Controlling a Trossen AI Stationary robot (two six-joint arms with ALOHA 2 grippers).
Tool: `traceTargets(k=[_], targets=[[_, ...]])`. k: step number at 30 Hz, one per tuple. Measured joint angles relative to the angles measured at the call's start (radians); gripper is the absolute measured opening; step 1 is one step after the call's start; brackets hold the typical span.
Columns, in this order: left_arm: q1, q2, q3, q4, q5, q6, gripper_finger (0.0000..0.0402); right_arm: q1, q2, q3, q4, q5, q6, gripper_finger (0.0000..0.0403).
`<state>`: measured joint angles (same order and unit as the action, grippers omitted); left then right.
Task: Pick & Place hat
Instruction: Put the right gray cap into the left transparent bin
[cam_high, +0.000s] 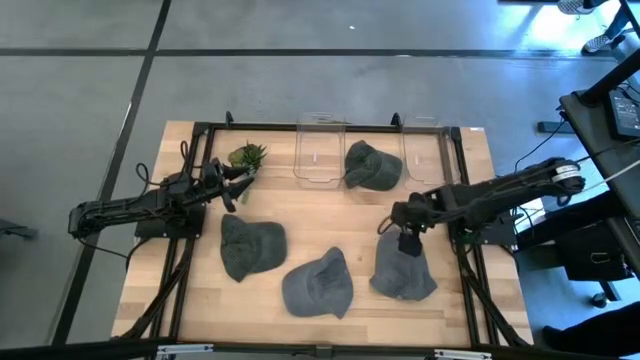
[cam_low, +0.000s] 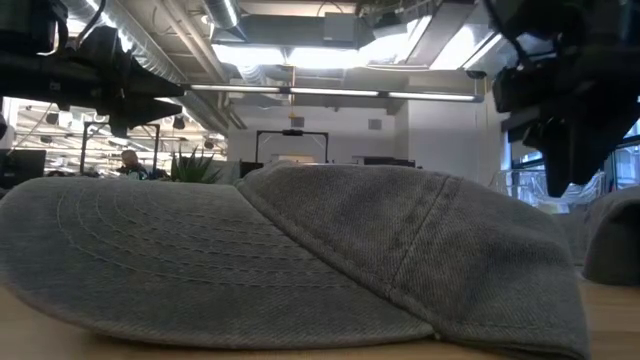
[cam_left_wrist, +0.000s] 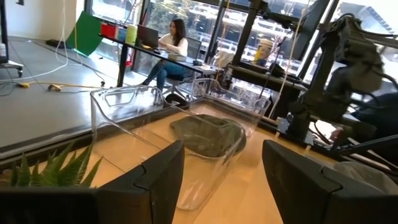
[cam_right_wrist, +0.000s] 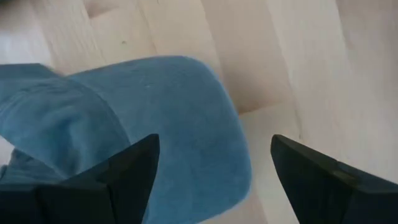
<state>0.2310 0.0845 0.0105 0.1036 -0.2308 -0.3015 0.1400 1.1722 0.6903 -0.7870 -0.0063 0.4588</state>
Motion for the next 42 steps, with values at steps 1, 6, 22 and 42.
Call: traceTargets(k=[1,6,22,42], targets=[[0.000,0.000,0.000,0.000,0.005,0.000,0.0209,-0.017,0.005,0.000,0.009,-0.009,-0.021,0.0307],[0.000,0.000,0.000,-0.003,0.015,-0.003,0.0212,-0.097,0.011,0.000,0.022,-0.048,-0.111,0.0307],[0.000,0.000,0.000,-0.003,0.016,-0.002,0.0209,-0.181,0.011,-0.158,0.232,-0.267,-0.148,0.0307],[0.000,0.000,0.000,-0.004,0.016,0.000,0.0208,-0.181,0.009,-0.209,0.275,-0.445,-0.168,0.0132]])
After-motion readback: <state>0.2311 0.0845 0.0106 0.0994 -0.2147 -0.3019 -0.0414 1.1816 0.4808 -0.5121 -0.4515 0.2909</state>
